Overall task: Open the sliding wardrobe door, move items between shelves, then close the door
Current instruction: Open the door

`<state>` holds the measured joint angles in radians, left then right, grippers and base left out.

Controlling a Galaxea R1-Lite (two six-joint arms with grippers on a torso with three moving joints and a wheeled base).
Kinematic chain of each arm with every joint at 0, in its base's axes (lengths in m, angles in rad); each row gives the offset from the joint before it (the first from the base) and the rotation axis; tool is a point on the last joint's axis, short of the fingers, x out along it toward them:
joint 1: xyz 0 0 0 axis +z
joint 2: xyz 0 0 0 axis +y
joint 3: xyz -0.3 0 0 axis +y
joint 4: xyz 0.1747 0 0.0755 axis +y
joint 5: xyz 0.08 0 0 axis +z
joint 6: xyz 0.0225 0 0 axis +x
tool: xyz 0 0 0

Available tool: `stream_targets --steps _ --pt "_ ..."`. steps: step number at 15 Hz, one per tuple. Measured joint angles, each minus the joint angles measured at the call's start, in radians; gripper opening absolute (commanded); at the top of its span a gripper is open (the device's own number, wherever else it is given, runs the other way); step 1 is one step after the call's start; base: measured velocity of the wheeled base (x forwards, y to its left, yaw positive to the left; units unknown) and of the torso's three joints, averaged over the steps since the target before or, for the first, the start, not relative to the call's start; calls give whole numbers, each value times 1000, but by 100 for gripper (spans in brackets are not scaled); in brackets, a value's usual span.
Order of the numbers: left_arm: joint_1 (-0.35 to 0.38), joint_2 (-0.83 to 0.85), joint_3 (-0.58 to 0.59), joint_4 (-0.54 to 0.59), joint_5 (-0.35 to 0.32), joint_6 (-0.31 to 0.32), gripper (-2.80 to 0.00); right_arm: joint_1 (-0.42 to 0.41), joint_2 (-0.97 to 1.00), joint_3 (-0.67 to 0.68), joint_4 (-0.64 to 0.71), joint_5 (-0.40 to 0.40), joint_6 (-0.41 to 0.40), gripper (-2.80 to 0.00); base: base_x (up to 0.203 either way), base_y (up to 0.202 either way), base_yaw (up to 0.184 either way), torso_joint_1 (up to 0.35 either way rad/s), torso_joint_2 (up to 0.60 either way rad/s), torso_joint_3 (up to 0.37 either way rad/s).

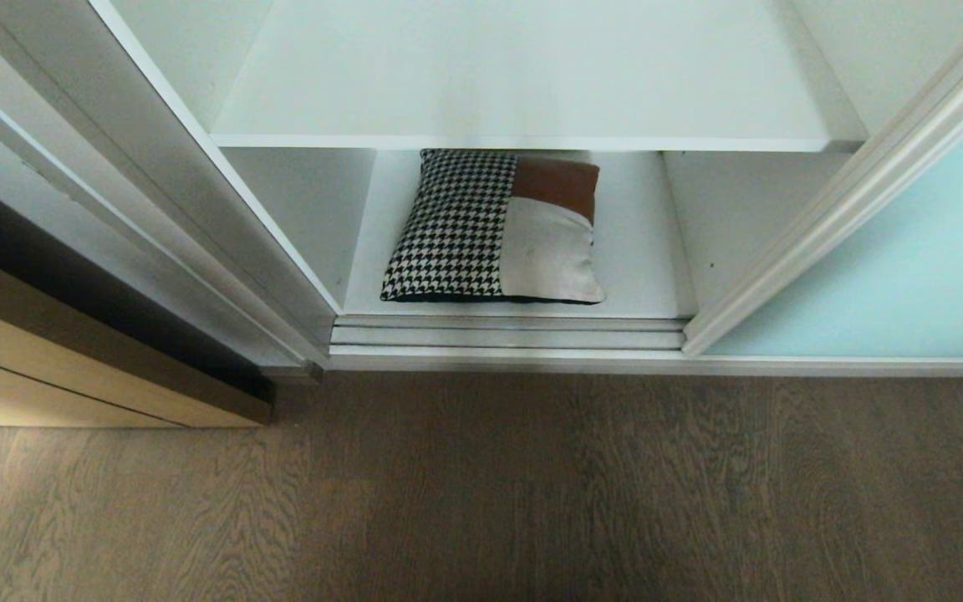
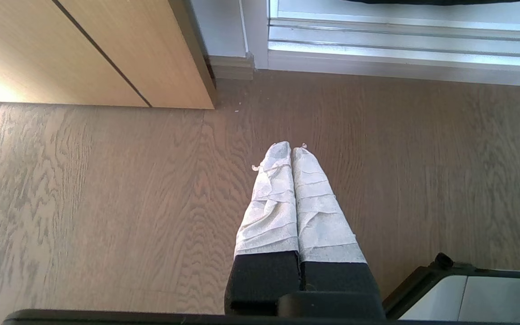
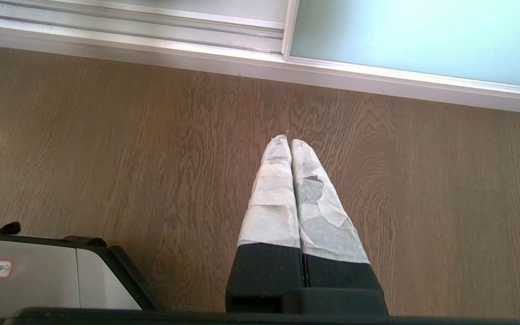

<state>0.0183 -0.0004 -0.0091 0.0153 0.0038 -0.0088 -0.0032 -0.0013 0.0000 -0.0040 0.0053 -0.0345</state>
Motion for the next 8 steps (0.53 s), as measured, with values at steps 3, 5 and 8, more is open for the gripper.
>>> stream_targets --steps 3,5,8 --pt "0 0 0 0 0 0 -280 0 0 0 0 0 0 -280 0 0 0 0 0 0" --pt "0 0 0 0 0 0 -280 0 0 0 0 0 0 -280 0 0 0 0 0 0" --pt "0 0 0 0 0 0 -280 0 0 0 0 0 0 -280 47 0 0 1 0 2"
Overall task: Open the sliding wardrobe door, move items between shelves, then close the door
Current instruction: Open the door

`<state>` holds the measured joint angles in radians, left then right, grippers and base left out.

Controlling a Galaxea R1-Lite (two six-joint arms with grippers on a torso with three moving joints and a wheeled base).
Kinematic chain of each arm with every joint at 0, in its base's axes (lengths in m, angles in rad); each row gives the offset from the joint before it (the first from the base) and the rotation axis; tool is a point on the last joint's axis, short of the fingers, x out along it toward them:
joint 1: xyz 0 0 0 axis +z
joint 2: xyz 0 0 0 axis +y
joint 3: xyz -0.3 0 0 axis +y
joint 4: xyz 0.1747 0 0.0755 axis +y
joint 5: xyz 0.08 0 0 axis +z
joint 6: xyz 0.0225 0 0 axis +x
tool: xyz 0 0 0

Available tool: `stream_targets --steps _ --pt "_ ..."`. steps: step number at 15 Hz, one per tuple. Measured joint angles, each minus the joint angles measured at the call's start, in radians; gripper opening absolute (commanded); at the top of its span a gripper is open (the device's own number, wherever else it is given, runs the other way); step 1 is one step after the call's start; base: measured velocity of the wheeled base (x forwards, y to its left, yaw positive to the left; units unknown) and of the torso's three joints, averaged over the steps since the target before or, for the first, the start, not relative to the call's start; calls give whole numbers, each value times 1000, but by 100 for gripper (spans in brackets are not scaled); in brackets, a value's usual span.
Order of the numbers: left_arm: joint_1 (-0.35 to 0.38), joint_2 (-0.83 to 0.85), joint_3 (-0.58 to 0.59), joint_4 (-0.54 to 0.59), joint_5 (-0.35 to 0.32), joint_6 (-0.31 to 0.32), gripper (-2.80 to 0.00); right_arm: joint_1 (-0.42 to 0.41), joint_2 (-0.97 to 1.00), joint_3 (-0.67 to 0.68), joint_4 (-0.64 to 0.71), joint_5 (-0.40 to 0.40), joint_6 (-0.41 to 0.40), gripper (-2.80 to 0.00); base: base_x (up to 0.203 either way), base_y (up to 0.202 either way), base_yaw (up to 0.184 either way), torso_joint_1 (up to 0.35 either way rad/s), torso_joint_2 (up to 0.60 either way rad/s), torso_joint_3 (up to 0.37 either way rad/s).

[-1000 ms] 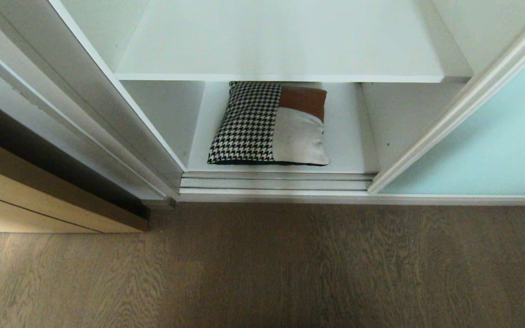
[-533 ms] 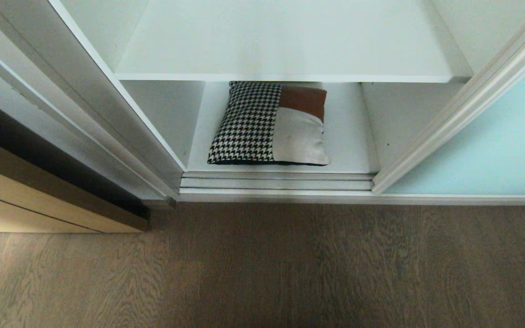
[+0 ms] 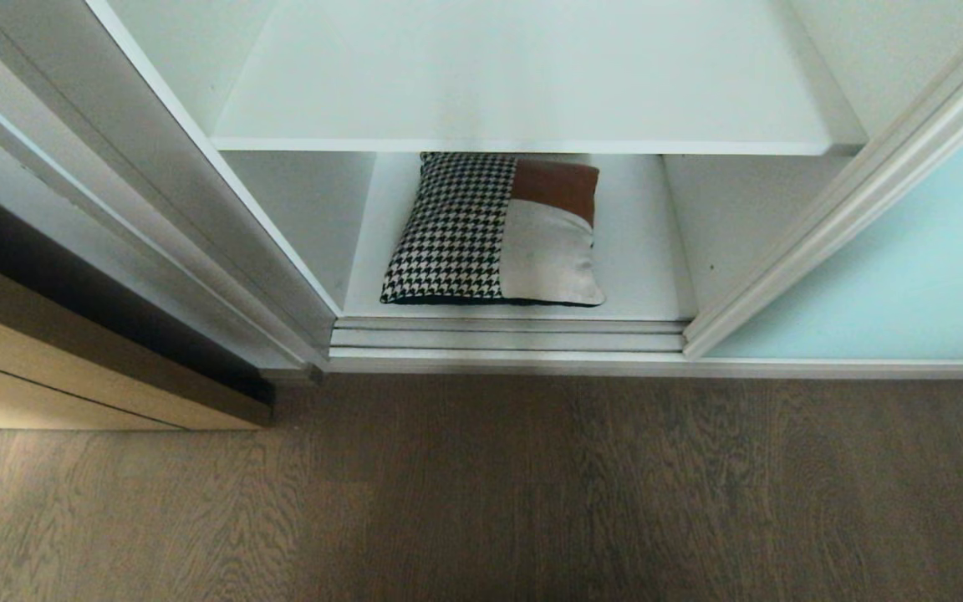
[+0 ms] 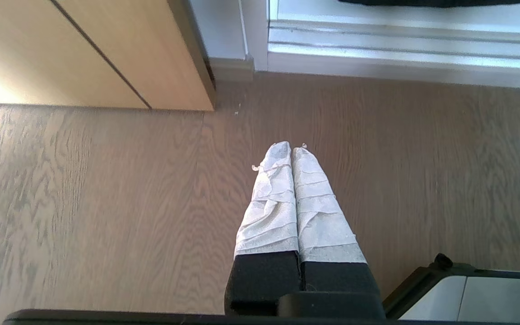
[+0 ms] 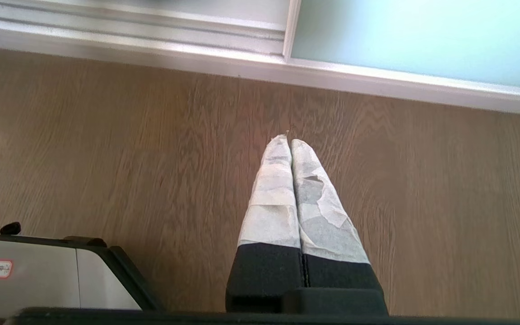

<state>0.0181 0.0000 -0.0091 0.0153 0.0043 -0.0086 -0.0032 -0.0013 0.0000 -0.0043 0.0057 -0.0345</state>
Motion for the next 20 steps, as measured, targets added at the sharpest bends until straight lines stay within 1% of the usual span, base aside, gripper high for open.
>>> stream_targets --steps 8,17,18,20 --pt "0 0 0 0 0 0 -280 0 0 0 0 0 0 -280 190 0 1 3 2 1" --pt "0 0 -6 15 4 1 -280 0 0 0 0 0 0 -280 0 0 0 0 0 0" --pt "0 2 -20 30 10 -1 -280 0 0 0 0 0 0 -280 0 0 0 0 0 0" --pt "1 29 -128 72 16 -18 -280 0 0 0 0 0 0 -280 0 0 0 0 0 0"
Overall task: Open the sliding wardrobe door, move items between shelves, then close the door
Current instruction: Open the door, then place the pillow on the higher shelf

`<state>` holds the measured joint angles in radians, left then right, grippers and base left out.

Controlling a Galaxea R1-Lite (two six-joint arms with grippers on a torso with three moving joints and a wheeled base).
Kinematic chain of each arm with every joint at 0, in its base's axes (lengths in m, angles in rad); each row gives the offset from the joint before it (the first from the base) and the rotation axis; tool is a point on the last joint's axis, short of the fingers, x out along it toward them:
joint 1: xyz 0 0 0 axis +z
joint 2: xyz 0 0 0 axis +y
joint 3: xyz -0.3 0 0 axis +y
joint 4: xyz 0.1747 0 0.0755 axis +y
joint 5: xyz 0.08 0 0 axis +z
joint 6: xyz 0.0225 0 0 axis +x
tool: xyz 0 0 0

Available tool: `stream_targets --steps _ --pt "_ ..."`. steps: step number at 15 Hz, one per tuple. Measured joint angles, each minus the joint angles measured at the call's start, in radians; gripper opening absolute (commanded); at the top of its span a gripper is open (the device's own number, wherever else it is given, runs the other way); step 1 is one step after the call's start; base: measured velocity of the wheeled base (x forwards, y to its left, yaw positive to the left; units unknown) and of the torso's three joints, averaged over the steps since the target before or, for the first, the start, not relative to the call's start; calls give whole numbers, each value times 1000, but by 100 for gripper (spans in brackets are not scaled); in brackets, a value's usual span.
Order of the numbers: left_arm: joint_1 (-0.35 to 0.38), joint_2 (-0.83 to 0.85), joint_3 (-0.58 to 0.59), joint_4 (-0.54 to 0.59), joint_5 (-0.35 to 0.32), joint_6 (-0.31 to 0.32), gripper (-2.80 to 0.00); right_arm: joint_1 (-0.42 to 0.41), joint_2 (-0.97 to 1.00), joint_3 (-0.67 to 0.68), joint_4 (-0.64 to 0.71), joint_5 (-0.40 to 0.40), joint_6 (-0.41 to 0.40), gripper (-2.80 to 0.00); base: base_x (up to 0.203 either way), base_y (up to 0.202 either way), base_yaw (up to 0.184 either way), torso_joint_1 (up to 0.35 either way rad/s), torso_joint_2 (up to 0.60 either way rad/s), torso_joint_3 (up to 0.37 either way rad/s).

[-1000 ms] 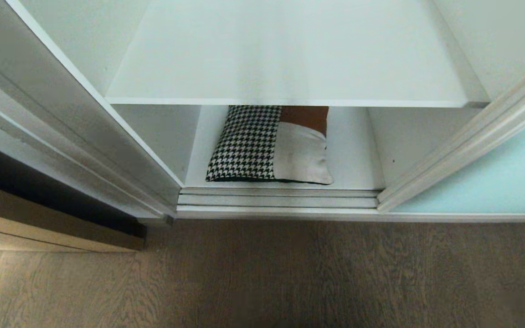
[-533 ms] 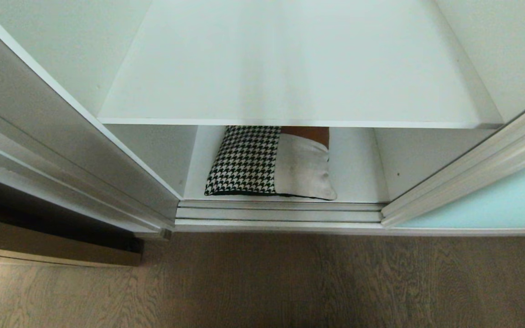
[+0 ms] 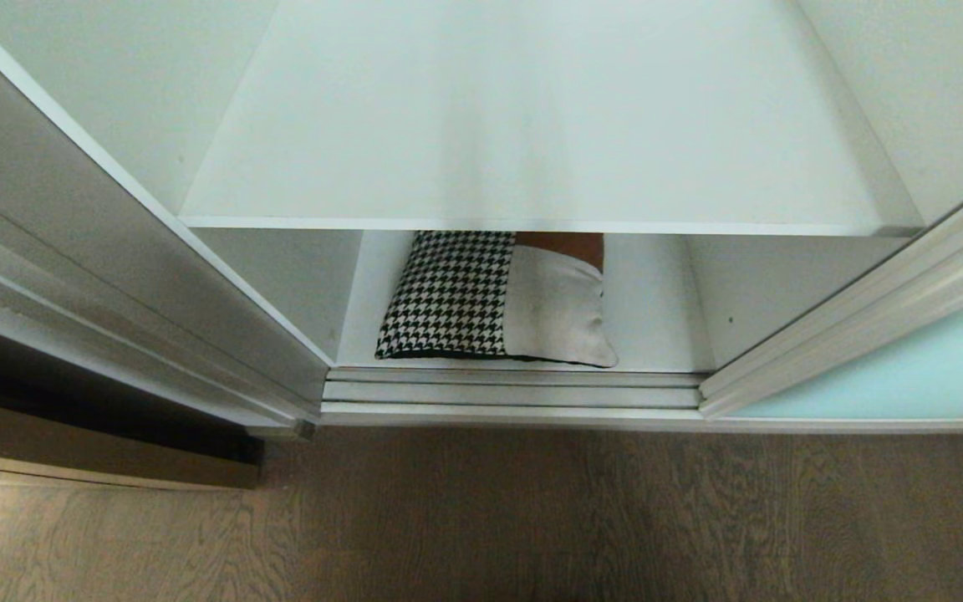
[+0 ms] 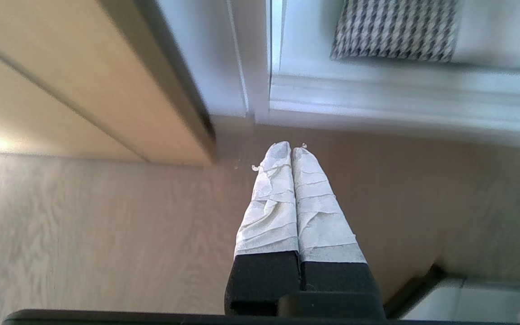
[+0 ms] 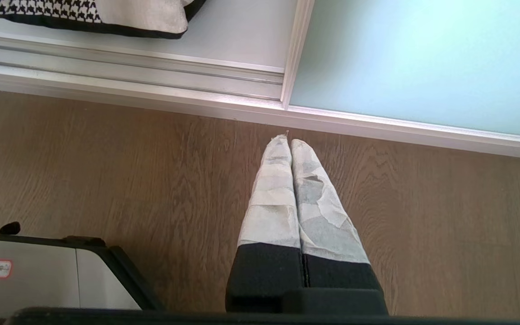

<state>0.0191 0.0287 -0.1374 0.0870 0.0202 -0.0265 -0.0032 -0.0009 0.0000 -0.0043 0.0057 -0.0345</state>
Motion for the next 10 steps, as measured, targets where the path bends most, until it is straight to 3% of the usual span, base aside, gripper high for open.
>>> stream_targets --steps 4,7,10 --pt "0 206 -189 158 -71 -84 -280 0 0 0 0 0 0 -280 0 0 0 0 0 0" --pt "0 469 -236 108 -147 -113 -280 0 0 0 0 0 0 -280 0 0 0 0 0 0" --pt "0 797 -253 -34 -209 -148 -280 0 0 0 0 0 0 -280 0 0 0 0 0 0"
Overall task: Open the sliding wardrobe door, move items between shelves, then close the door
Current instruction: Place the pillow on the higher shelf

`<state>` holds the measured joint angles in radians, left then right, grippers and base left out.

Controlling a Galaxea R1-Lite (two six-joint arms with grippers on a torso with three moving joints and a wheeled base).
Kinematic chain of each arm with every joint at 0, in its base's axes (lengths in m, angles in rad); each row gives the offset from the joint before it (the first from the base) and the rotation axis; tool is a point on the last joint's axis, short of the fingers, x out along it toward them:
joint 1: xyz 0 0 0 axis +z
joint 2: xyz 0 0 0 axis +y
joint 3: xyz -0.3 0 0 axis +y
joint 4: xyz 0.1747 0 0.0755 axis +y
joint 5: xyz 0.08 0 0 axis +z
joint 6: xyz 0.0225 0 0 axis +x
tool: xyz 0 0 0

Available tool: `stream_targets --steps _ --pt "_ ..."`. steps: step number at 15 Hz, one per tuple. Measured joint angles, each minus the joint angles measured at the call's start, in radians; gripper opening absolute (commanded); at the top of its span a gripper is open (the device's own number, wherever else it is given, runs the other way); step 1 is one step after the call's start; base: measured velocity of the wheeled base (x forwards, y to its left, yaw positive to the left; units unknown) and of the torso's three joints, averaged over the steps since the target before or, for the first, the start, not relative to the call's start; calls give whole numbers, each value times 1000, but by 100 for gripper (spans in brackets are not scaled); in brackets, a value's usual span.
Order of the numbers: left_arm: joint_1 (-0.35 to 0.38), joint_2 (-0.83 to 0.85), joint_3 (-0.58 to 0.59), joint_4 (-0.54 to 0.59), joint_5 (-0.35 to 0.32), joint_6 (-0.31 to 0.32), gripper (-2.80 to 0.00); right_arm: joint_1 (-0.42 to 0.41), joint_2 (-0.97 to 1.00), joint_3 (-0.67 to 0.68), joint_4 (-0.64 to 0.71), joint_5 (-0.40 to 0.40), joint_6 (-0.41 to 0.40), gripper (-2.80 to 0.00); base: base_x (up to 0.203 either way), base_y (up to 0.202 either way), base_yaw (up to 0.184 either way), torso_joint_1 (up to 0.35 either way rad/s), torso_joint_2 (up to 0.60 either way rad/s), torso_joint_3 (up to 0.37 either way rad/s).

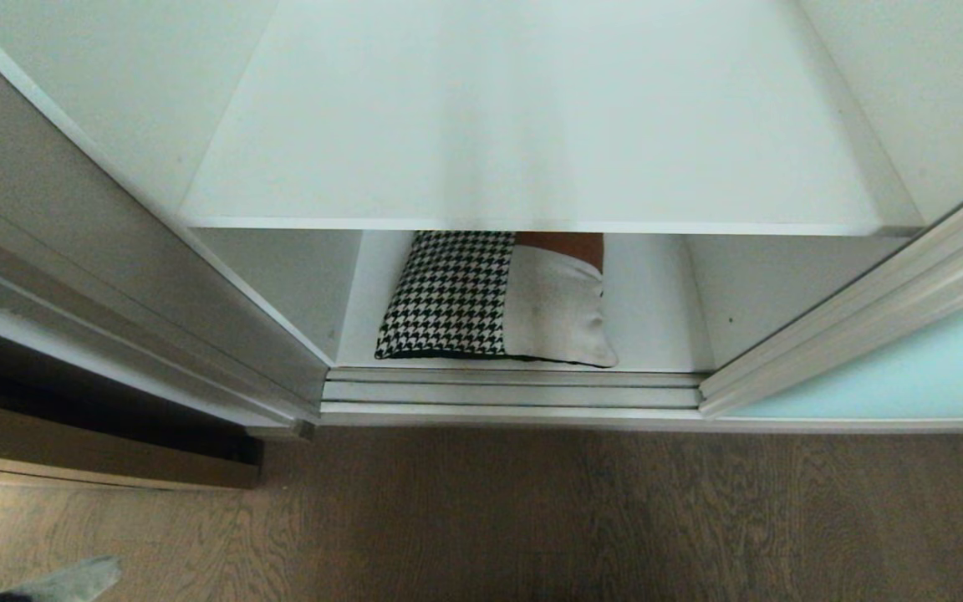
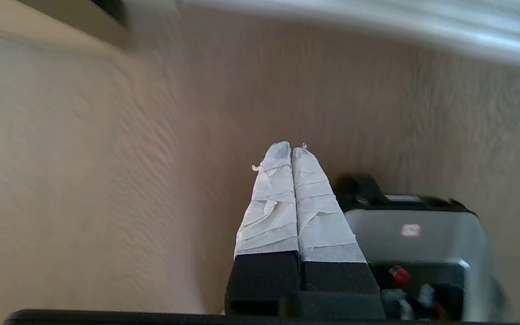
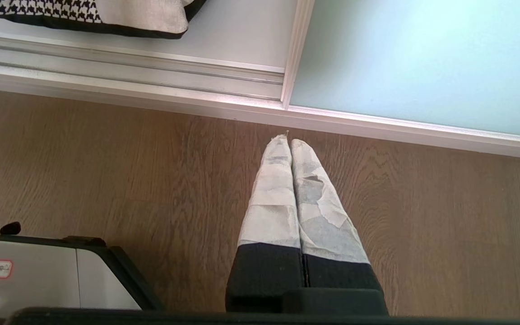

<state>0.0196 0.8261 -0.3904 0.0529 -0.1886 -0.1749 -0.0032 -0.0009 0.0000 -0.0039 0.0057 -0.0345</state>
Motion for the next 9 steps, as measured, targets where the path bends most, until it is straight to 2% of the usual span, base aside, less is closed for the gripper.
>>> stream_targets --steps 3,5,9 --pt "0 323 14 -224 -28 -25 -280 0 0 0 0 0 0 -280 0 0 0 0 0 0" --pt "0 518 43 -425 -36 -35 -280 0 0 0 0 0 0 -280 0 0 0 0 0 0" --pt "-2 861 104 -899 -38 -64 -280 0 0 0 0 1 0 -280 0 0 0 0 0 0"
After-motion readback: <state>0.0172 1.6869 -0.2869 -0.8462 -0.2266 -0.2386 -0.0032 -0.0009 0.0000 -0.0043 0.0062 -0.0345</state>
